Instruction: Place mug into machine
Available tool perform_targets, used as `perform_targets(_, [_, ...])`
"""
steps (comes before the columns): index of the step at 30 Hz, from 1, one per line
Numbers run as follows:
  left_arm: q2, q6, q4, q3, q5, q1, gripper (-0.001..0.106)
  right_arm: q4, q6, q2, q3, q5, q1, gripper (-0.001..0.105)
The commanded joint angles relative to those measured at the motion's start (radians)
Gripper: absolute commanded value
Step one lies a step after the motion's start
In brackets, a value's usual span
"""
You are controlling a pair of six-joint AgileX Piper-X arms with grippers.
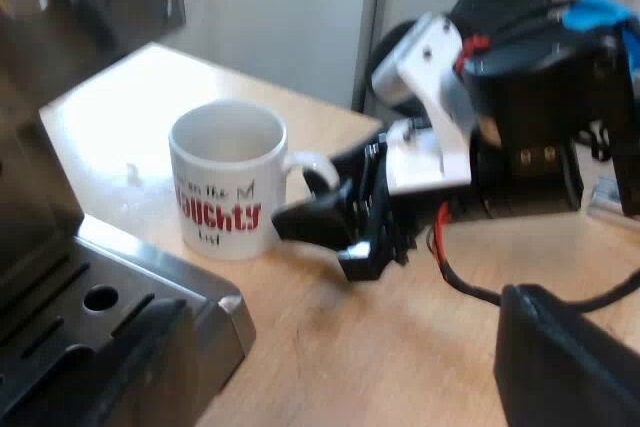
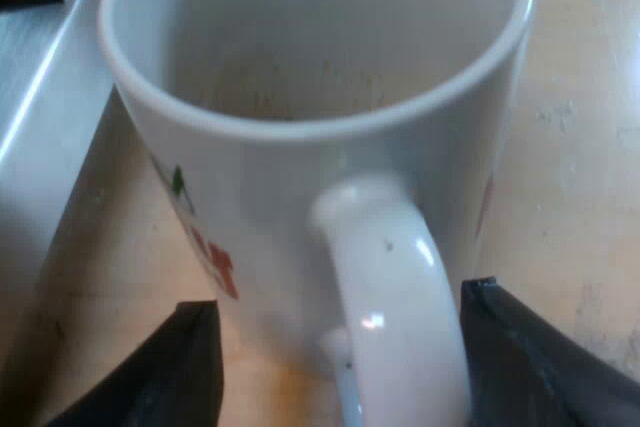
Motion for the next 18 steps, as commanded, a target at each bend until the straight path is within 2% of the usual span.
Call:
perform_targets(1, [0.001,-0.011,-0.016,0.007,-0.006,-0.005,0.064,-0.021,-0.004,0.003,-0.015,-0.002,0.002,0.054])
perform_targets(5, [0.001,-0.011,0.0,0.007,-0.006,-0.005,0.064,-0.019,-0.004,0.002,-0.015,0.007,0.002,0.051])
perform_targets(10, [0.001,-0.011,0.0,0.007,-0.006,-0.005,0.064,-0.019,-0.002,0.002,-0.015,0.024,0.002,0.022])
perform_targets(14, [0.001,-0.015,0.0,0.007,-0.001,-0.005,0.064,-0.018,-0.002,0.002,-0.015,0.024,0.002,0.009])
perform_targets(16, [-0.004,-0.056,0.005,0.007,-0.001,-0.005,0.064,-0.013,-0.005,0.002,-0.015,0.024,0.002,0.0])
perform_targets(18, [-0.01,-0.07,0.008,0.007,-0.001,-0.005,0.064,-0.01,-0.014,0.002,-0.015,0.024,0.002,0.0])
